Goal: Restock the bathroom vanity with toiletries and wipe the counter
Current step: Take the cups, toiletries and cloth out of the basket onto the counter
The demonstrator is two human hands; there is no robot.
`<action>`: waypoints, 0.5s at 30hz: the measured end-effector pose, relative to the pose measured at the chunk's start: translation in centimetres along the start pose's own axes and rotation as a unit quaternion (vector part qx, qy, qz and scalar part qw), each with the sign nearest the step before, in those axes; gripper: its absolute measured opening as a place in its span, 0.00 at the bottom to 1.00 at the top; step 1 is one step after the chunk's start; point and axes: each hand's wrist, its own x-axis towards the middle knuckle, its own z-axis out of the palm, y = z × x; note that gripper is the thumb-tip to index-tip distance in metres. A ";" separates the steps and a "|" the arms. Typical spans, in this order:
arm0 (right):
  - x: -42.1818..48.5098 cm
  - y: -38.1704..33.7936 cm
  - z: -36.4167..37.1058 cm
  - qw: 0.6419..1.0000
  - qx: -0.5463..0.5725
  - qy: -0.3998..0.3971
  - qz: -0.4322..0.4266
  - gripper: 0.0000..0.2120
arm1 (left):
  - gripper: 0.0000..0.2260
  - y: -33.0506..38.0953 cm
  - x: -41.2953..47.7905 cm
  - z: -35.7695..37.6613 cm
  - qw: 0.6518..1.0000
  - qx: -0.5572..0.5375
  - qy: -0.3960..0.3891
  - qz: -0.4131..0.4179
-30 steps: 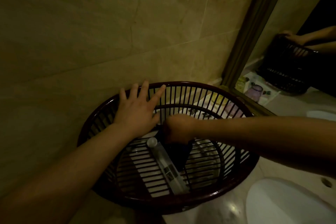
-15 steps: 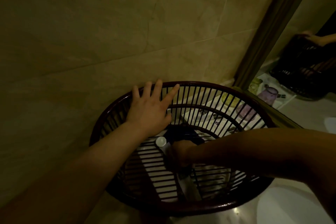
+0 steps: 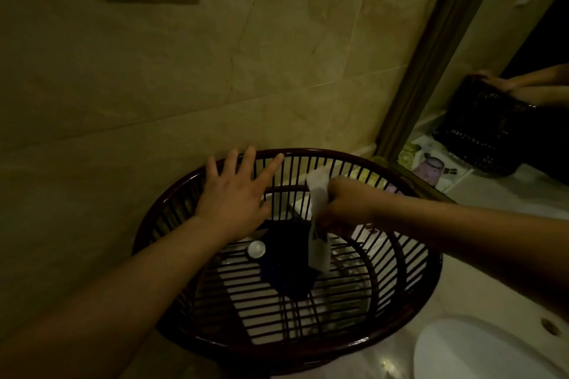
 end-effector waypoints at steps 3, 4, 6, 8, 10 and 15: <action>-3.8 -0.2 -4.0 0.990 0.091 0.087 -0.063 0.07 | 0.40 -0.1 0.1 0.2 1.000 -0.004 -0.005 -0.001; -5.0 -0.1 -5.5 0.979 0.133 0.130 -0.085 0.07 | 0.40 -0.1 0.1 0.2 1.000 -0.005 -0.004 0.001; -7.3 0.3 -8.9 0.943 0.219 0.219 -0.125 0.07 | 0.39 -0.2 0.0 0.3 1.000 -0.007 -0.002 0.003; -8.7 1.5 -12.0 0.898 0.293 0.289 -0.154 0.08 | 0.39 -0.1 0.0 0.4 1.000 -0.006 -0.003 0.001; -8.8 3.4 -14.4 0.868 0.324 0.341 -0.158 0.07 | 0.38 -0.1 0.1 0.4 1.000 0.000 -0.009 -0.003; -3.3 8.4 -14.5 0.867 0.334 0.362 -0.073 0.10 | 0.38 0.0 -0.1 0.1 1.000 0.006 -0.013 -0.007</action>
